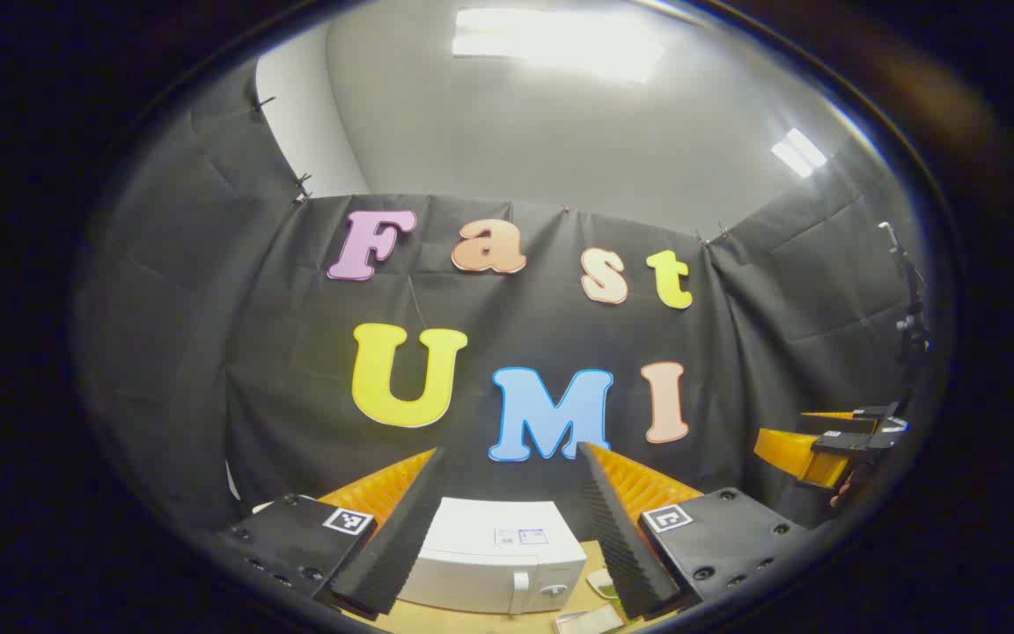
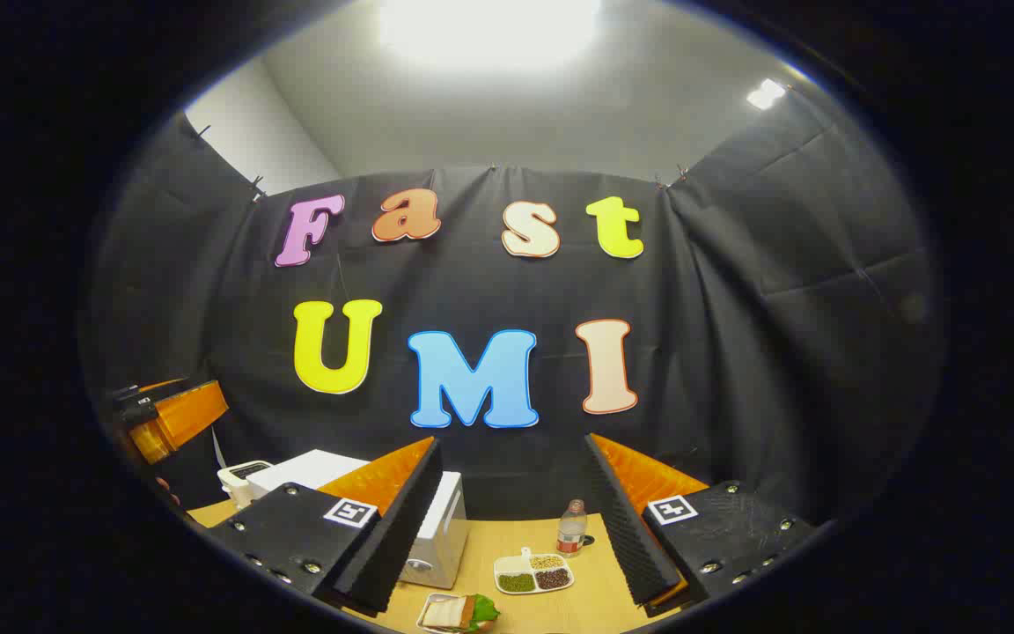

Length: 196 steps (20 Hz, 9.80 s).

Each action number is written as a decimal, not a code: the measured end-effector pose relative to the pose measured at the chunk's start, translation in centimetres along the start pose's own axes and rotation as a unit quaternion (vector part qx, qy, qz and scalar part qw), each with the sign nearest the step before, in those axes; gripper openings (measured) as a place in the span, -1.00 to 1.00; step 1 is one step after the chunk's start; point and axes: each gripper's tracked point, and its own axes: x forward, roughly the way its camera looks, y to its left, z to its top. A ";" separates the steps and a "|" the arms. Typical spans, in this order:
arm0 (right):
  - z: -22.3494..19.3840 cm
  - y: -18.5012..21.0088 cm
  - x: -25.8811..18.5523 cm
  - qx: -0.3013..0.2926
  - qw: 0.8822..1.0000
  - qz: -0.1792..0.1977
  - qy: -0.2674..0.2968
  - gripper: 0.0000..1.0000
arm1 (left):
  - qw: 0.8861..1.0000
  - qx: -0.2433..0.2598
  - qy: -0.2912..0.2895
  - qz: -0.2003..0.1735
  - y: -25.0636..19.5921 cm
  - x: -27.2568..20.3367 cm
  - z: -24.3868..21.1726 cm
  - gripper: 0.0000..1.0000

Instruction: Open the microwave oven with the left hand, put the food in, and close the microwave oven.

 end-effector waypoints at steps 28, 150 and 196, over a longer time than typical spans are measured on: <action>-7.5 -2.4 0.1 0.012 0.996 -0.017 0.088 0.92 | 0.989 0.015 0.143 -0.035 -2.8 1.8 -17.6 0.91; -37.6 5.3 -1.9 0.215 0.810 0.140 0.527 0.95 | 0.988 0.054 0.115 0.084 12.9 -9.9 -6.5 1.00; -27.8 27.1 0.4 0.486 0.779 0.109 0.382 -0.34 | 0.994 0.029 0.107 0.017 27.9 -11.6 -4.3 0.89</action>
